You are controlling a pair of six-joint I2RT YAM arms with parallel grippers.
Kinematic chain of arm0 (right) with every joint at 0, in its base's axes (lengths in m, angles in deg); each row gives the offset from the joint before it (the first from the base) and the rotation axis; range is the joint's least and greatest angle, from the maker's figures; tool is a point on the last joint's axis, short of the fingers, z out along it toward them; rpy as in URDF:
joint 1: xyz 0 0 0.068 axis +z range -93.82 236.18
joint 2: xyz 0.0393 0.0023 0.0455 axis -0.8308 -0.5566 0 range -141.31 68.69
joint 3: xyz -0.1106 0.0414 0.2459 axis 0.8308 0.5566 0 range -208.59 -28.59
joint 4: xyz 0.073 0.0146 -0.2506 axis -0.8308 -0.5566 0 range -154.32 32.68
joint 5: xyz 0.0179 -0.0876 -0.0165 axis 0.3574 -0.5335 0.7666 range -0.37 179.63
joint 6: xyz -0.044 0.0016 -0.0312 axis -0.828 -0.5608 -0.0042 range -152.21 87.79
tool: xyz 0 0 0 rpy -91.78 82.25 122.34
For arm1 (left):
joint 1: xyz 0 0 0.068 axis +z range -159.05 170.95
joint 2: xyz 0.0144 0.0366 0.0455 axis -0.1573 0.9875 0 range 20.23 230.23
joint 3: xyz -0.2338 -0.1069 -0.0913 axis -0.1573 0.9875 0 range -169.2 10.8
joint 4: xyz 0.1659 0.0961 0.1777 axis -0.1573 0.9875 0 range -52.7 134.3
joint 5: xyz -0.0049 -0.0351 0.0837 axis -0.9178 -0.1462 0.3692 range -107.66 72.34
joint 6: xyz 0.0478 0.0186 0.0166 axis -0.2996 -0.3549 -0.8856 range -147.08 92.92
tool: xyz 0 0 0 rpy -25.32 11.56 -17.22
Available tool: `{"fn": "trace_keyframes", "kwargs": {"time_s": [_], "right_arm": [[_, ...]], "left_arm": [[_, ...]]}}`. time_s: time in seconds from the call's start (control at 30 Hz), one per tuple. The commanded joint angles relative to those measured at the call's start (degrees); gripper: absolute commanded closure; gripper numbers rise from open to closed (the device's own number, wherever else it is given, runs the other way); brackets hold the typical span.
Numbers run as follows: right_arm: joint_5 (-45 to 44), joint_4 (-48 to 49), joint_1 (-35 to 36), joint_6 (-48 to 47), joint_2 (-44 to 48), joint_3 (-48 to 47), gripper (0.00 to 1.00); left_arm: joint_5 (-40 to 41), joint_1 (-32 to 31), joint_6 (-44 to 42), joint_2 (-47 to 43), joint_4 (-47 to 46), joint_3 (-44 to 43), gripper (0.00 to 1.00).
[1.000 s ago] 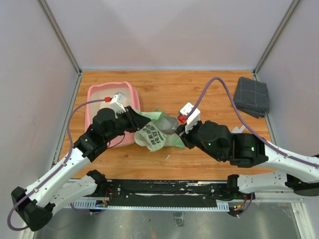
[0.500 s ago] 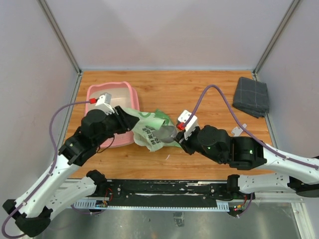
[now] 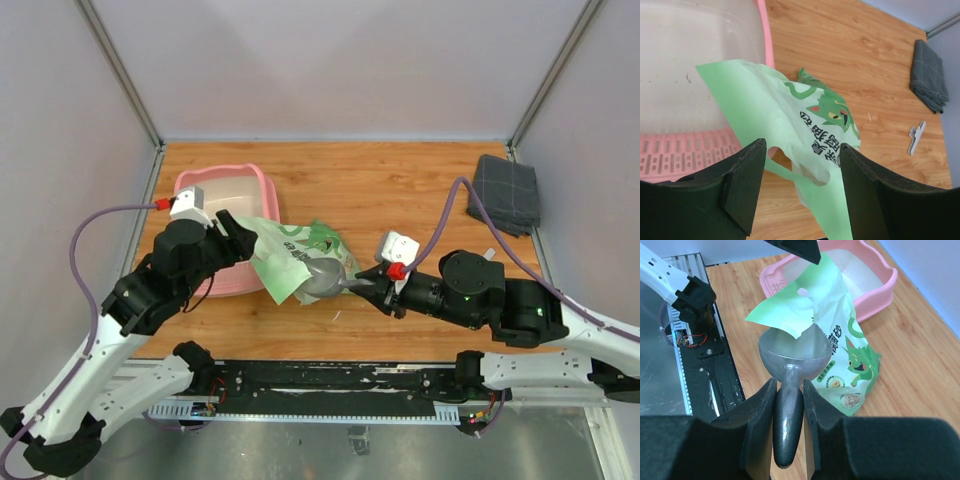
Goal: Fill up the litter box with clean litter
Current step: Adjust the spatula.
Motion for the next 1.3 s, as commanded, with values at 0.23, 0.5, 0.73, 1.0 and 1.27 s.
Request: {"fn": "trace_keyframes", "kwargs": {"time_s": [0.23, 0.5, 0.73, 1.0, 1.27], "right_arm": [[-6.63, 14.25, 0.49, -16.6, 0.45, 3.51, 0.99], [-2.62, 35.36, 0.55, -33.47, 4.29, 12.06, 0.99], [-5.51, 37.41, 2.03, -41.82, 4.05, 8.3, 0.99], [-1.16, 31.67, 1.99, -39.66, 3.78, 4.93, 0.99], [2.41, 35.97, 2.46, -35.01, 3.26, 10.23, 0.99]], "left_arm": [[-21.29, -0.45, 6.43, -4.61, -10.85, -0.66, 0.4], [-28.93, -0.45, 26.94, -12.92, -30.74, 12.49, 0.33], [-29.22, -0.43, 25.81, -8.46, -31.76, 10.11, 0.28], [-28.94, -0.45, 28.35, -6.42, -45.54, 11.26, 0.27], [-24.56, -0.44, 30.28, -4.86, -50.35, 14.49, 0.27]]}}
